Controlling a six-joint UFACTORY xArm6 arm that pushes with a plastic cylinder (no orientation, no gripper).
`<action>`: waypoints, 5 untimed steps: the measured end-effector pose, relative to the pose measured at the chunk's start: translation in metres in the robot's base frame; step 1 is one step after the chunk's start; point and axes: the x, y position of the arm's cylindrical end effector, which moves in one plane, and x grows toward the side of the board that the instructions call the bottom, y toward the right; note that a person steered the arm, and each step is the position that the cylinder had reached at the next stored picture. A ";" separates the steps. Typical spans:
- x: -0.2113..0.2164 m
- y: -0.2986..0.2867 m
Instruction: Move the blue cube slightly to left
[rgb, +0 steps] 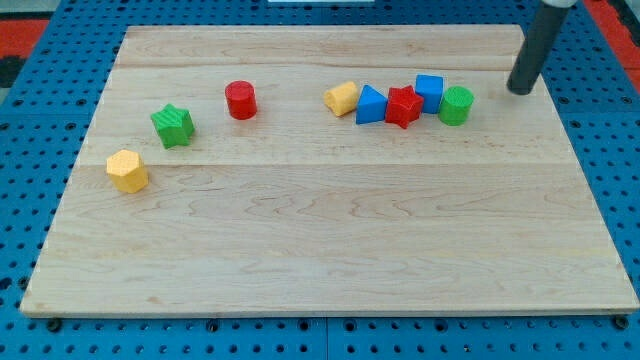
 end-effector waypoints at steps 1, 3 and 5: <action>0.024 -0.041; 0.052 -0.187; -0.002 -0.065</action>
